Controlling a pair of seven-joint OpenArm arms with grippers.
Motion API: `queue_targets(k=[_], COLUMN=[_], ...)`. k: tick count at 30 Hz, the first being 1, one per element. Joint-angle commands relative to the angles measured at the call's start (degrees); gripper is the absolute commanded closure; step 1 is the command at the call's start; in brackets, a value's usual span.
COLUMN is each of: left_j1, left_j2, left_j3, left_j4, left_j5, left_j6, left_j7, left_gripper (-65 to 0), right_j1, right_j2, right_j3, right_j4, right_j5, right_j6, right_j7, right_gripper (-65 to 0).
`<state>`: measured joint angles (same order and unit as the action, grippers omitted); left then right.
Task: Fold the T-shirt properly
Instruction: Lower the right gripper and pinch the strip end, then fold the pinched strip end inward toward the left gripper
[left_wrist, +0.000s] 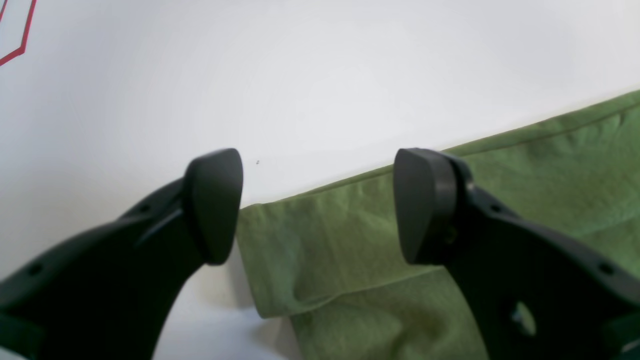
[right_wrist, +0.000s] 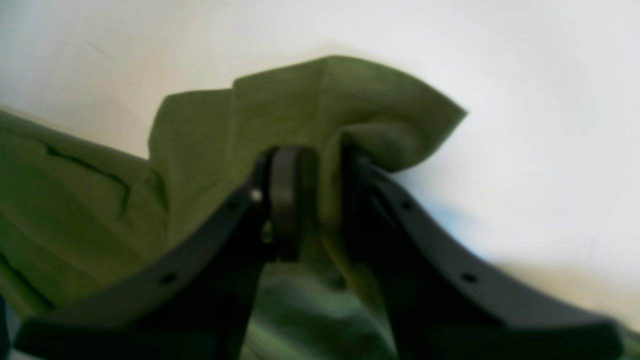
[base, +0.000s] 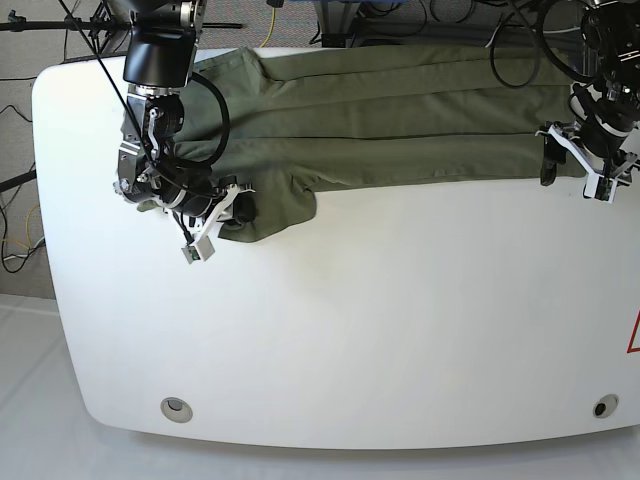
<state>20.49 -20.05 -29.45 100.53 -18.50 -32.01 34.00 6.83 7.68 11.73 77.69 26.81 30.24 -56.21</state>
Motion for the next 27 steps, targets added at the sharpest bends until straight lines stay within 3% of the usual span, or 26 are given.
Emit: queue_targets(k=[1,11,17,19,27], left_j1=[-0.2,-0.1,-0.1,0.1,0.2], left_j2=[-1.0,-1.1,-1.2,-1.2,-1.3], left_j3=[-0.3,-0.3,-0.3,-0.3,-0.2], left_j4=[0.8,0.5,0.1,0.7,0.8], left_j5=[-0.9,-0.7,-0.8,-0.7,-0.6], left_j6=[0.1,0.3,0.3,0.2,0.3], left_j7=[-1.3,-1.7,-1.8,-1.6,-1.6], left_gripper=[-43.6,-43.7,-43.6,-43.4,-43.4], right_j1=[0.9,0.8,0.5,0.5,-1.5], right_j2=[0.7,1.2,2.1,2.9,4.0], right_j3=[-0.1,-0.3,-0.3,-0.2,0.2], right_j4=[1.1,1.1,2.5,4.7,10.9], right_j5=[-0.7,0.0,2.0,7.4,18.8], right_j6=[-0.1,0.2,0.4,0.7,1.5], right_j7=[-1.4,-2.1,-3.2,-4.5,-9.4], right_gripper=[-11.9,-1.4,0.0,0.0,0.0])
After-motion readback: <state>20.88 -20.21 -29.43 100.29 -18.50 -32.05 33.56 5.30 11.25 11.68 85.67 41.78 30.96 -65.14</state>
